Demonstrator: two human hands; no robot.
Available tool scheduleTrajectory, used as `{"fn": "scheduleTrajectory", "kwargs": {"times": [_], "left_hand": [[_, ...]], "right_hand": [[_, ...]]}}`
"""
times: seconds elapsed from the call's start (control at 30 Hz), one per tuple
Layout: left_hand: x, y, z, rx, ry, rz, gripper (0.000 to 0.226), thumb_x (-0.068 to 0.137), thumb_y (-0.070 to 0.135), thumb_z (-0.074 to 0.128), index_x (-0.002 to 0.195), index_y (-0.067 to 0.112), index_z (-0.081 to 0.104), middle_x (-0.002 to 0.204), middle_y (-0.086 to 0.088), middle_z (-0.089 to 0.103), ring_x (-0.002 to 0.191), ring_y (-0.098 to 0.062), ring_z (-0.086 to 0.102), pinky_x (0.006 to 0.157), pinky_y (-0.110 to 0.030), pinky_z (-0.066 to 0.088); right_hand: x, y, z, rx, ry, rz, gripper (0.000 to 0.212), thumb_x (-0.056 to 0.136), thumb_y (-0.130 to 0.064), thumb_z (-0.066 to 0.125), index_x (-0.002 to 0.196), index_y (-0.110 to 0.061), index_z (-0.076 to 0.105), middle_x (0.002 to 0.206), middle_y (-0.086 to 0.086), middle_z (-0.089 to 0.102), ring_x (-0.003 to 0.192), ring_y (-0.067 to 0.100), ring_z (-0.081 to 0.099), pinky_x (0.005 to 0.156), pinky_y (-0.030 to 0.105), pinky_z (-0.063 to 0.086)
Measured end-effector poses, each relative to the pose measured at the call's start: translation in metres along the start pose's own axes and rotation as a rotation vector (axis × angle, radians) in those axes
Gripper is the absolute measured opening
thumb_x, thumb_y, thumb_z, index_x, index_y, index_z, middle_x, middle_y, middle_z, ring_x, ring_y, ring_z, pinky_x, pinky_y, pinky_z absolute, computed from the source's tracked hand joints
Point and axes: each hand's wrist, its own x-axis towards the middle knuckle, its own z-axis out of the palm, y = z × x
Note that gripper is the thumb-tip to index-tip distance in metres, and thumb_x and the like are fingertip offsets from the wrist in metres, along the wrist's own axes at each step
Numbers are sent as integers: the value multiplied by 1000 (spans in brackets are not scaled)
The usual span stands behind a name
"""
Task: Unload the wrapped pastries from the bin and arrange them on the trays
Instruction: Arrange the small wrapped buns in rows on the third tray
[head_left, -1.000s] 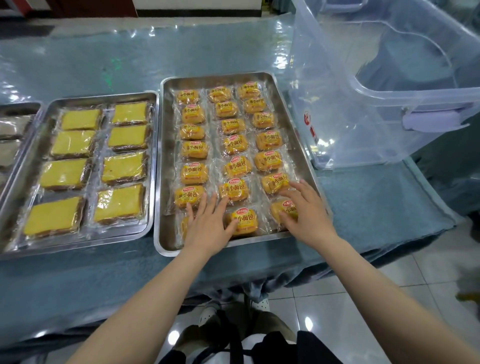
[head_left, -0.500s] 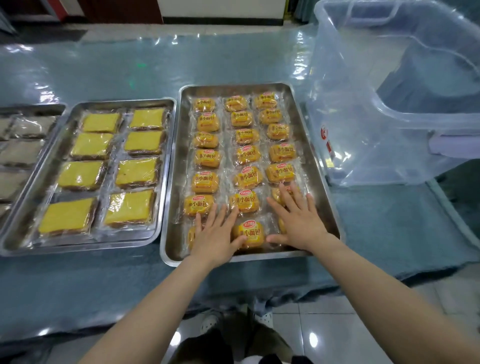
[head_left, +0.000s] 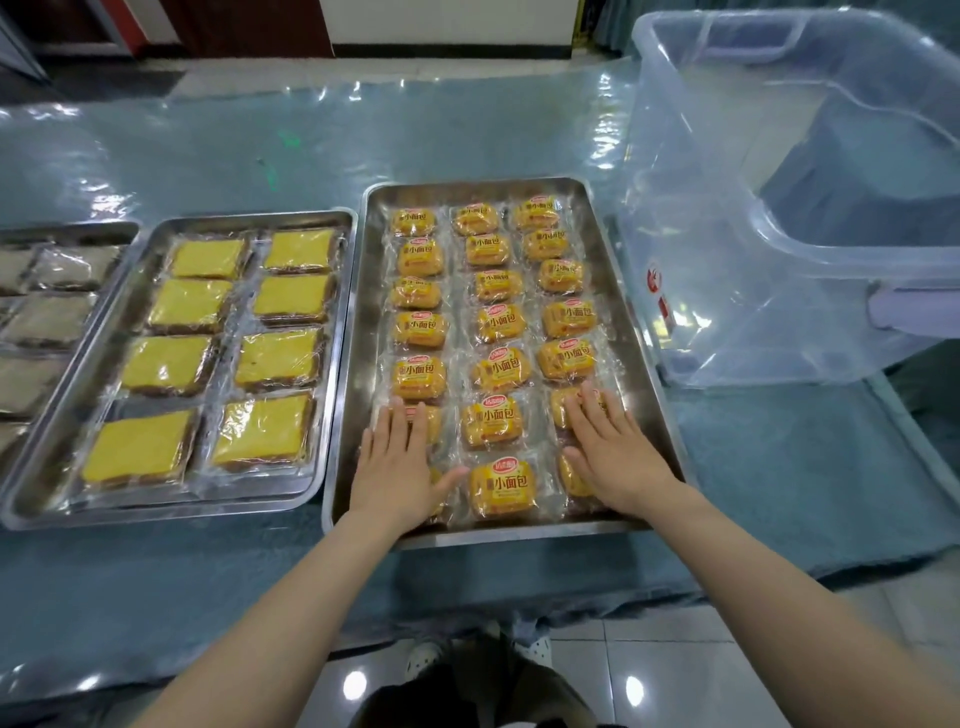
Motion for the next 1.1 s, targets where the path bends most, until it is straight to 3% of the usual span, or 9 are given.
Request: {"fn": "scheduleTrajectory", "kwargs": {"times": [0.13, 0.27, 0.37, 0.5, 0.63, 0.93, 1.1], "left_hand": [[-5, 0, 4, -69, -61, 53, 95, 72, 83, 5, 135, 24, -36, 145, -5, -40, 134, -20, -33, 111, -39, -9], [-6, -2, 2, -101, -85, 66, 94, 79, 79, 14, 133, 23, -38, 143, -5, -43, 134, -20, -35, 108, -36, -14], [-8, -3, 1, -160, -34, 63, 94, 81, 76, 17, 136, 22, -36, 144, -2, -43, 135, -17, -33, 109, -35, -13], [-7, -13, -5, -157, -5, 170, 87, 87, 68, 24, 139, 24, -30, 145, 0, -41, 136, -15, -33, 111, -34, -14], [-7, -31, -9, -38, -93, 320, 94, 84, 72, 33, 137, 26, -30, 147, 1, -37, 137, -16, -32, 109, -33, -16], [-4, -24, -4, 57, -44, 333, 92, 86, 71, 23, 139, 14, -27, 146, -4, -33, 134, -17, -31, 110, -31, -15], [-4, -25, -6, 14, 28, 361, 92, 79, 76, 6, 146, 16, -16, 149, 1, -28, 137, -13, -26, 113, -30, -11]], "right_hand": [[-2, 0, -2, -19, -45, 21, 66, 96, -56, 13, 140, -29, -29, 152, 0, -32, 139, 28, -27, 111, 44, -10], [-4, -17, -9, -46, 93, 40, 65, 96, -55, 16, 148, -29, -12, 154, -1, -25, 140, 25, -27, 112, 50, -10], [0, -49, -12, -18, 162, -67, 64, 96, -52, 21, 148, -32, -11, 156, -2, -20, 142, 22, -23, 115, 47, -7], [13, -84, -9, 19, 91, -205, 69, 94, -56, 33, 148, -38, -5, 155, -6, -22, 141, 20, -20, 113, 42, -9], [13, -80, -5, 46, 51, -206, 69, 93, -59, 36, 150, -35, 6, 157, -8, -10, 143, 15, -14, 118, 44, 5], [6, -73, -3, -38, 41, -179, 70, 92, -61, 29, 150, -34, 1, 155, -8, -14, 142, 14, -18, 118, 40, 3], [4, -72, -8, 28, 168, -131, 68, 90, -63, 25, 150, -33, 11, 156, -9, -6, 143, 13, -12, 118, 40, 4]]}}
